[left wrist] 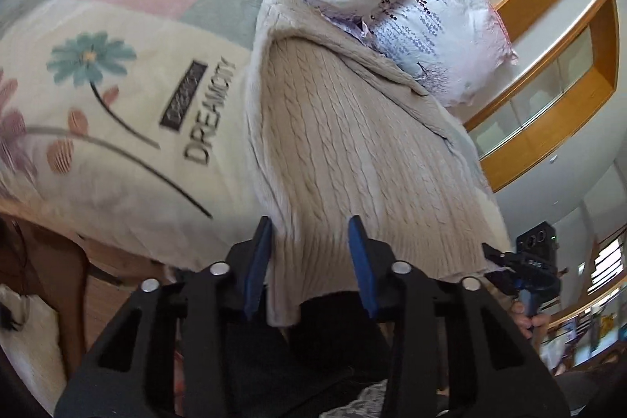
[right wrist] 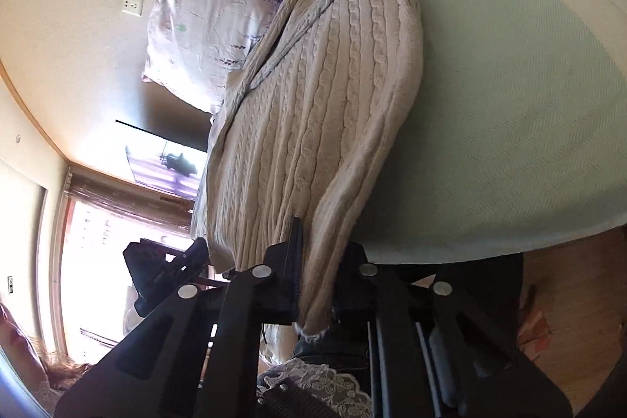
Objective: Fold small clothes
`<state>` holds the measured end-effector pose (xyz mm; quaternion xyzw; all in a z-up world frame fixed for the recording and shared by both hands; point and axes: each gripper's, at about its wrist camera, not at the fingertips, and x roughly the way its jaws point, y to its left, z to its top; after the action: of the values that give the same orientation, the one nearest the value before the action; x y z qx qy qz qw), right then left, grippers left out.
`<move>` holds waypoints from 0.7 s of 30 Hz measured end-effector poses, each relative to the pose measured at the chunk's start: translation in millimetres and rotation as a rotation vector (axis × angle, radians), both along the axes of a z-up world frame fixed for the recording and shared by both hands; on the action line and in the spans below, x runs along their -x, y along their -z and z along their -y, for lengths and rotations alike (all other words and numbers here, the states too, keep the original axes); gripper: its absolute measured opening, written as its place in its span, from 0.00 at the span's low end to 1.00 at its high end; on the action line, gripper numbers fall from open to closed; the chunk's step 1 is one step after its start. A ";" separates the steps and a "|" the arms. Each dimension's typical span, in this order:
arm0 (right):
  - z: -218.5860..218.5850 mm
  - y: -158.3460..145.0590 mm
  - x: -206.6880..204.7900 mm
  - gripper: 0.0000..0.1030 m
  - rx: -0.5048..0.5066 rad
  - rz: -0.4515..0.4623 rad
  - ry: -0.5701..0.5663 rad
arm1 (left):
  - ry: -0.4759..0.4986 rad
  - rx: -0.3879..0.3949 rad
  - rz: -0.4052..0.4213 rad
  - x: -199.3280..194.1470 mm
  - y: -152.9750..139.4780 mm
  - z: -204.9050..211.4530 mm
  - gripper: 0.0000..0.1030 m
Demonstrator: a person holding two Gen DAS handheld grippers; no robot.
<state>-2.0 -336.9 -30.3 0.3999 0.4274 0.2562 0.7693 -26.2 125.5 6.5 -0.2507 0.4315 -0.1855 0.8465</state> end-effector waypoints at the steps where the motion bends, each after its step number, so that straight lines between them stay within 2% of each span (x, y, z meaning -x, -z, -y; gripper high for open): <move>1: 0.2 -1.6 -0.1 0.10 -0.010 0.009 0.001 | 0.001 0.024 -0.020 0.1 5.1 0.7 0.27; 7: 6.7 -16.8 -1.5 0.08 -0.045 0.073 0.005 | 0.038 0.101 -0.067 -6.8 17.0 7.1 0.10; 9: 9.9 -27.8 -4.8 0.08 -0.072 0.114 0.020 | 0.070 0.156 -0.022 -15.2 1.6 4.1 0.09; 11: 16.7 -51.6 -19.6 0.08 -0.112 0.189 0.041 | 0.075 0.176 0.062 -35.1 -28.9 -4.9 0.08; 13: 25.6 -79.4 -44.5 0.08 -0.150 0.271 0.068 | 0.055 0.169 0.150 -68.9 -63.5 -15.5 0.08; 17: 34.2 -123.4 -117.7 0.08 -0.157 0.392 0.135 | -0.033 0.059 0.277 -159.3 -115.4 -22.9 0.08; 19: 36.5 -132.4 -166.2 0.08 -0.156 0.403 0.185 | -0.070 0.026 0.284 -211.9 -126.2 -16.5 0.08; 21: 39.1 -128.8 -206.2 0.08 -0.154 0.380 0.238 | -0.093 -0.019 0.261 -255.7 -123.4 -4.7 0.09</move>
<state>204.2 -376.1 98.5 0.4494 0.2041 0.2661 0.8280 229.4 130.2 129.9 -0.2361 0.3073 -0.1730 0.9055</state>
